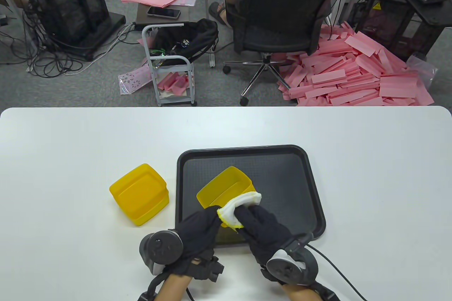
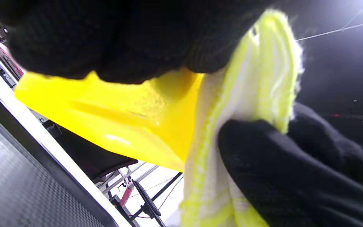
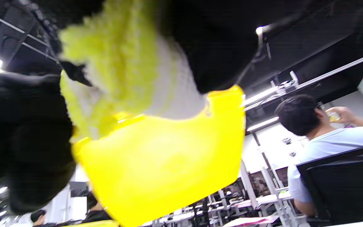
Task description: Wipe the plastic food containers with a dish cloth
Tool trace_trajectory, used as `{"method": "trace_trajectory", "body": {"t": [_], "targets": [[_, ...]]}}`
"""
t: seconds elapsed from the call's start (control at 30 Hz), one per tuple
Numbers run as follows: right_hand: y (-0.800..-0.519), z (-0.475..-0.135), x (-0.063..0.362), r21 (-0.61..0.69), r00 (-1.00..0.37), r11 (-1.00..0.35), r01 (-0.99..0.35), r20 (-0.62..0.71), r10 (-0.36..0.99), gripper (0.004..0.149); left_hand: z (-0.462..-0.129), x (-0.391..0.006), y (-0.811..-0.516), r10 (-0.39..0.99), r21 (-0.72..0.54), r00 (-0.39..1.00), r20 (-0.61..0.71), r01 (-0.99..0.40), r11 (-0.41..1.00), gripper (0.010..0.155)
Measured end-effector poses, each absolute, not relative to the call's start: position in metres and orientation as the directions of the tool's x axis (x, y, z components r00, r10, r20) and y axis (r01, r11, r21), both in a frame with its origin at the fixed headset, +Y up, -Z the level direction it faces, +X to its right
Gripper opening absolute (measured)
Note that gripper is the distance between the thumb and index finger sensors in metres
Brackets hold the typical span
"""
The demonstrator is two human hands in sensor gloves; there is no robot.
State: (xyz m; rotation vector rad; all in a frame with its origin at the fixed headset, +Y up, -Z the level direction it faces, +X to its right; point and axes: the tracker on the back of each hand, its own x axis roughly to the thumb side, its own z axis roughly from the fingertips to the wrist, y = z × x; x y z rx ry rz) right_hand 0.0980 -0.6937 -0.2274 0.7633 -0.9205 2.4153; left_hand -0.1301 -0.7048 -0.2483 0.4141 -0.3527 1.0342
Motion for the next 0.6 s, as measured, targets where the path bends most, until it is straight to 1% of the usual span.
{"method": "trace_trajectory", "body": {"t": [0.1, 0.2, 0.3, 0.47, 0.6], "targets": [[-0.694, -0.225, 0.094, -0.429, -0.741, -0.697, -0.575, 0.634, 0.221, 0.045, -0.248, -0.132, -0.706, 0.754, 0.161, 0.467, 0.463, -0.880, 0.446, 0.044], [-0.693, -0.227, 0.097, -0.449, -0.751, -0.698, -0.557, 0.630, 0.195, 0.047, -0.248, -0.130, -0.706, 0.760, 0.147, 0.457, 0.462, -0.885, 0.443, 0.044], [-0.691, -0.233, 0.105, -0.463, -0.771, -0.693, -0.552, 0.601, 0.212, 0.048, -0.249, -0.129, -0.707, 0.755, 0.137, 0.458, 0.469, -0.882, 0.450, 0.044], [-0.689, -0.249, 0.135, -0.478, -0.797, -0.664, -0.575, 0.509, 0.325, 0.050, -0.249, -0.129, -0.706, 0.745, 0.122, 0.460, 0.483, -0.878, 0.464, 0.043], [-0.690, -0.258, 0.159, -0.472, -0.800, -0.653, -0.592, 0.444, 0.404, 0.050, -0.248, -0.128, -0.705, 0.704, 0.153, 0.506, 0.498, -0.851, 0.503, 0.042]]}}
